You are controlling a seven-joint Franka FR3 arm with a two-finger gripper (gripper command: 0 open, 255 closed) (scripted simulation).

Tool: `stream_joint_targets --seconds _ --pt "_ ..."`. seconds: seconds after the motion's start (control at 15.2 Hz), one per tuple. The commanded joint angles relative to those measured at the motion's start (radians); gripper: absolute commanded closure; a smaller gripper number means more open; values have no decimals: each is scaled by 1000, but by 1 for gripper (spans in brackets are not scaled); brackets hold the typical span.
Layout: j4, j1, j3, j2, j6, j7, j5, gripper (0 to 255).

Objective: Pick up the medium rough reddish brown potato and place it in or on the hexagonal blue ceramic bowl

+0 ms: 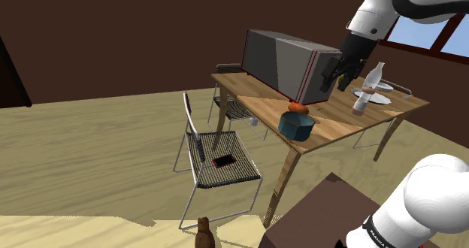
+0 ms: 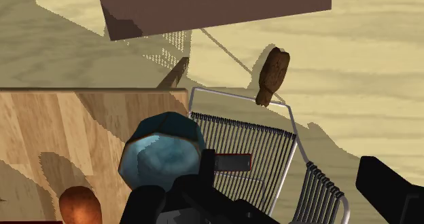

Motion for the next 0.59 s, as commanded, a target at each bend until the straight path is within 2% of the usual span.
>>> stream_joint_targets --seconds 0.0,0.53 --pt "0 0 0 0 0 0 0 0" --pt "-58 -44 -113 138 200 -137 -86 0"
